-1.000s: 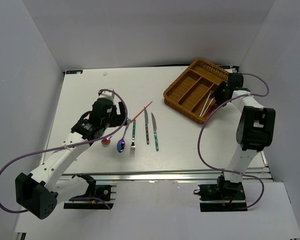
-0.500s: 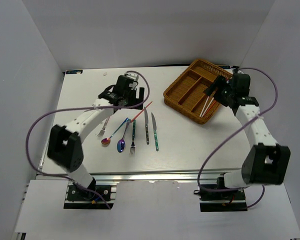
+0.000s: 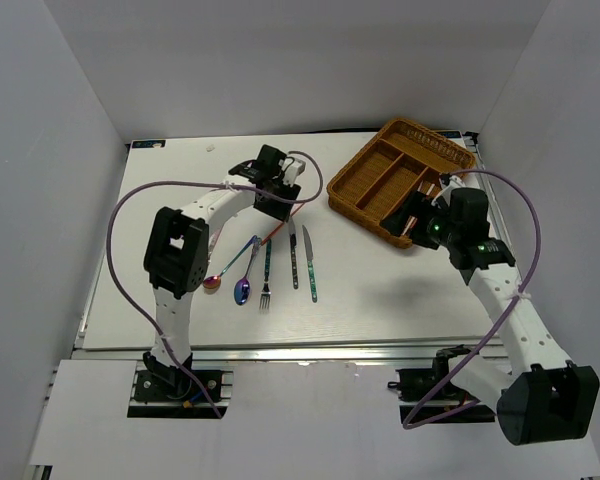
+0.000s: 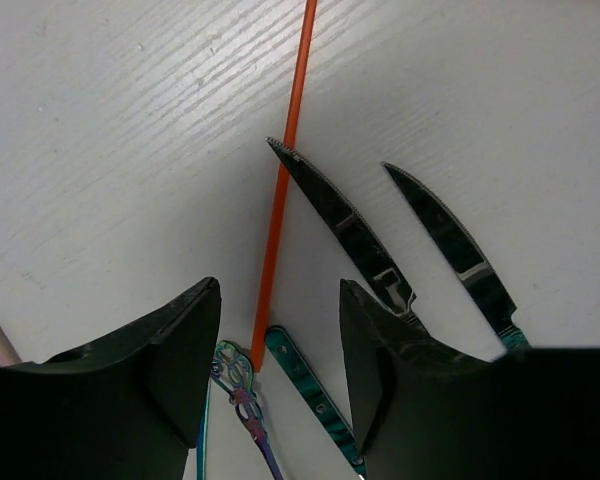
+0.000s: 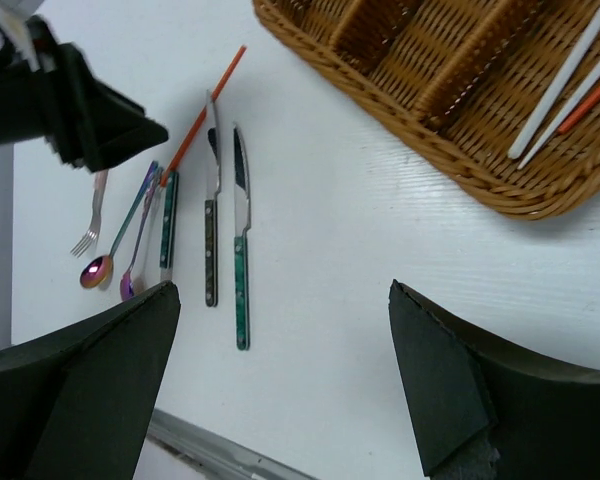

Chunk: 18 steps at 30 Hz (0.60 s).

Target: Sort the eating utensils into containers

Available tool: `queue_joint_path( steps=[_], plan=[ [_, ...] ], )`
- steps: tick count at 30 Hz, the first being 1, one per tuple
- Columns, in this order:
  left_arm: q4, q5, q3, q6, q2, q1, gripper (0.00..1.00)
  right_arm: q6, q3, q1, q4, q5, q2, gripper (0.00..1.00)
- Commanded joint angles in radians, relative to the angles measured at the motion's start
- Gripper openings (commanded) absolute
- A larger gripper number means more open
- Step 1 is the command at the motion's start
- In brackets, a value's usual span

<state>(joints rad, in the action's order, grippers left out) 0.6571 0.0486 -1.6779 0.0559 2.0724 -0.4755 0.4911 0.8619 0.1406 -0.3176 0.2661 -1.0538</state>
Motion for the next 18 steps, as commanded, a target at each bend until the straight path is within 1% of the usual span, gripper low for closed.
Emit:
queue_joint_path(
  steps=[1, 4, 10, 13, 16, 18],
  plan=[
    [0.042, 0.118, -0.037, 0.056, 0.006, 0.038, 0.60, -0.026, -0.012, 0.019, -0.012, 0.028, 0.040, 0.89],
    [0.064, 0.116, -0.046, 0.061, 0.044, 0.040, 0.56, -0.037, -0.014, 0.020, -0.024, 0.033, 0.048, 0.89],
    [0.042, 0.100, 0.009, 0.053, 0.089, 0.048, 0.43, -0.023, 0.006, 0.033, -0.026, 0.053, 0.084, 0.89],
    [0.027, 0.082, 0.033, 0.041, 0.107, 0.048, 0.42, -0.025, 0.014, 0.034, -0.031, 0.056, 0.097, 0.89],
    [0.027, 0.062, 0.029, 0.033, 0.127, 0.048, 0.37, -0.023, 0.023, 0.034, -0.035, 0.062, 0.101, 0.89],
    [0.035, 0.037, 0.026, 0.029, 0.137, 0.048, 0.36, -0.023, 0.025, 0.036, -0.035, 0.064, 0.104, 0.89]
  ],
)
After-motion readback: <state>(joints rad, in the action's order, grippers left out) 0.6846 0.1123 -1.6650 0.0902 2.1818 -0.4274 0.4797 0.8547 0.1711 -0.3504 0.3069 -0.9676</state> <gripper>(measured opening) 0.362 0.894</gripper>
